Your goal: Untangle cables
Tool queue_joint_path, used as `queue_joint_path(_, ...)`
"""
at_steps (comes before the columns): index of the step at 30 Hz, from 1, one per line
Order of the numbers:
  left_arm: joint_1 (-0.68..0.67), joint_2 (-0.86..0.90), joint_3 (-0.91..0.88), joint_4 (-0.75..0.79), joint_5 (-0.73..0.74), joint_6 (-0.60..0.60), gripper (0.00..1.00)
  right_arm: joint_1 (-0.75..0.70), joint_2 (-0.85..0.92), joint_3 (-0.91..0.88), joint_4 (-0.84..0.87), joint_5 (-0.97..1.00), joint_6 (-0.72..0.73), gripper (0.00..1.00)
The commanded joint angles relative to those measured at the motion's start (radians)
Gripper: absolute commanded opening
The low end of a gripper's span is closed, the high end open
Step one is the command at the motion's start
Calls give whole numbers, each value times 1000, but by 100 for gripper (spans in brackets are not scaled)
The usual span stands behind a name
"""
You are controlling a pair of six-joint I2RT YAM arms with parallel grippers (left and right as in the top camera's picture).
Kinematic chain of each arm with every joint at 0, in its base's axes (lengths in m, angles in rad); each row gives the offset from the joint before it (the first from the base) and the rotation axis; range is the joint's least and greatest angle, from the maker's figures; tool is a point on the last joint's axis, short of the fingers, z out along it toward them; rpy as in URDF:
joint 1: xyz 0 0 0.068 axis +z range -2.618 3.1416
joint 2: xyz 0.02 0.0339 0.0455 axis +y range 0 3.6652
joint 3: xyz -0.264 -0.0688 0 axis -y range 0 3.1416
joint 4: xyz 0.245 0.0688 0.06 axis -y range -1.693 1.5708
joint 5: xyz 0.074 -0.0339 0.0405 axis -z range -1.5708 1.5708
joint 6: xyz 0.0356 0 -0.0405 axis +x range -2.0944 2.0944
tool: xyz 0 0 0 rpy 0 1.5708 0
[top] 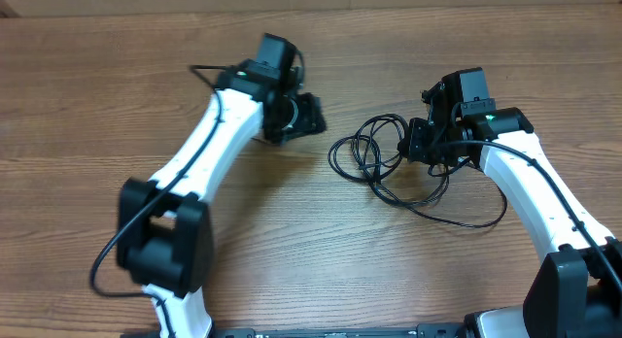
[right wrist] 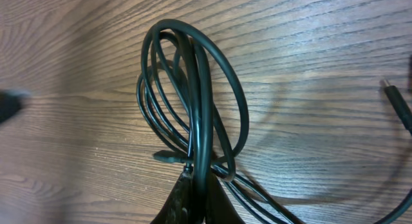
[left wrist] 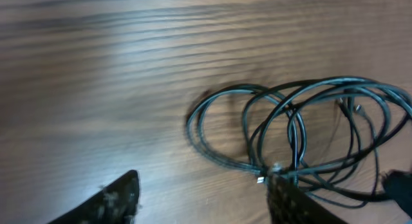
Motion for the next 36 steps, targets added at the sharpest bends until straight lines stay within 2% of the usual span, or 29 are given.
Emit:
queue_joint_path(1, -48, 65, -6, 47, 57, 126, 69, 0, -18, 9, -2, -27, 7, 4)
queue_joint_path(4, -76, 110, -6, 95, 36, 237, 72, 0, -18, 9, -20, -27, 7, 4)
queue_joint_path(9, -89, 167, -6, 136, -66, 291, 73, -1, -18, 9, -34, -26, 7, 4)
queue_joint_path(20, -91, 211, -6, 161, -103, 561, 76, -1, -18, 9, -35, -26, 7, 4)
queue_joint_path(24, -97, 218, -6, 187, -103, 605, 78, -1, -18, 9, -35, -26, 7, 4)
queue_joint_path(36, -110, 219, -8, 243, -111, 612, 77, -1, -18, 9, -34, -26, 7, 4)
